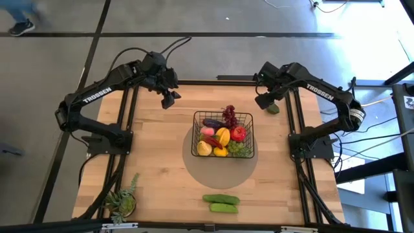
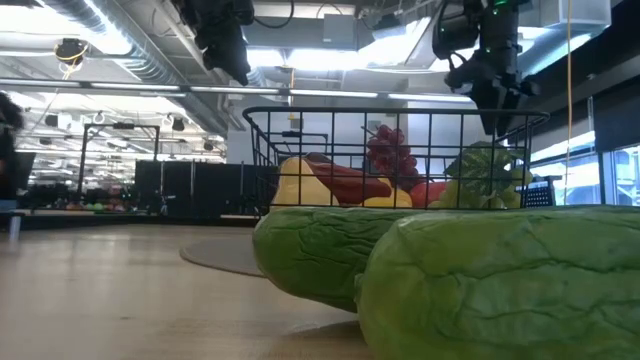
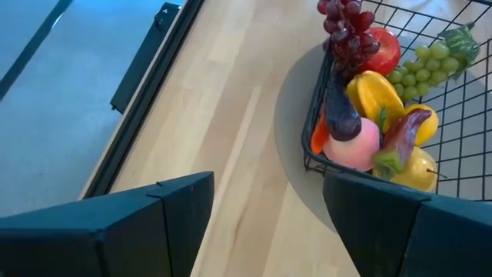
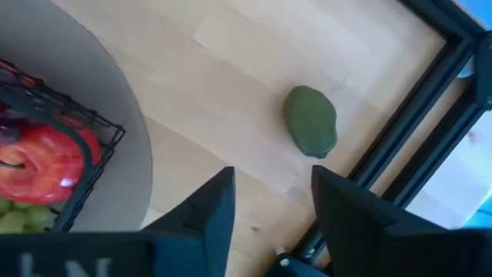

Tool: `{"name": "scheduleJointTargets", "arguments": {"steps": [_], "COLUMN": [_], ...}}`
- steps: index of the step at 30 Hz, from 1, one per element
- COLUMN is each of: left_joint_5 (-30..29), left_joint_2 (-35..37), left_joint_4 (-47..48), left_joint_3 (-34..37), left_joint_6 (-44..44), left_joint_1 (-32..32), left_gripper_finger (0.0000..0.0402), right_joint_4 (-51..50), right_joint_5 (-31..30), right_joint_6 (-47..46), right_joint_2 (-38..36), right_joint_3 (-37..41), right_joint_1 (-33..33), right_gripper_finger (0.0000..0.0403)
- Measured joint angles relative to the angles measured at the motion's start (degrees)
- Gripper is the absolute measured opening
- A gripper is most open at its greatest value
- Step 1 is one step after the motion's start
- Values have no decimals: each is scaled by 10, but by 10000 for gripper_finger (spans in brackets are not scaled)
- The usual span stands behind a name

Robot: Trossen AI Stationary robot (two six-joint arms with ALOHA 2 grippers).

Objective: Build produce basket
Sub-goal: Put the green lime into the black wire basket

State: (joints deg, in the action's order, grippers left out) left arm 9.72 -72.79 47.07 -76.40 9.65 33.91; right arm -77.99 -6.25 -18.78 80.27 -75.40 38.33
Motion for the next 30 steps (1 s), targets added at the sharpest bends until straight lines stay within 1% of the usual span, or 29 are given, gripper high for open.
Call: {"name": "scheduleJointTargets", "arguments": {"steps": [4, 7, 13, 16, 19, 23, 28, 30], "left_joint_5": [0, 0, 0, 0, 0, 0, 0, 0], "left_joint_2": [0, 0, 0, 0, 0, 0, 0, 0], "left_joint_4": [0, 0, 0, 0, 0, 0, 0, 0], "left_joint_3": [0, 0, 0, 0, 0, 0, 0, 0], "left_joint_6": [18, 25, 25, 25, 25, 25, 11, 12], "left_joint_1": [0, 0, 0, 0, 0, 0, 0, 0], "left_gripper_finger": [234, 234, 234, 234, 234, 234, 234, 234], "right_joint_4": [1, 2, 9, 13, 47, 90, 107, 107], "right_joint_5": [-13, -18, -12, -17, -32, -35, -98, -101], "right_joint_6": [16, 11, 12, 29, 51, 88, 118, 118], "right_joint_2": [1, 7, 29, 41, 52, 66, 86, 93], "right_joint_3": [0, 1, 46, 72, 98, 131, 145, 145], "right_joint_1": [0, 0, 3, 10, 21, 32, 32, 33], "right_gripper_finger": [193, 204, 206, 206, 206, 206, 206, 207]}}
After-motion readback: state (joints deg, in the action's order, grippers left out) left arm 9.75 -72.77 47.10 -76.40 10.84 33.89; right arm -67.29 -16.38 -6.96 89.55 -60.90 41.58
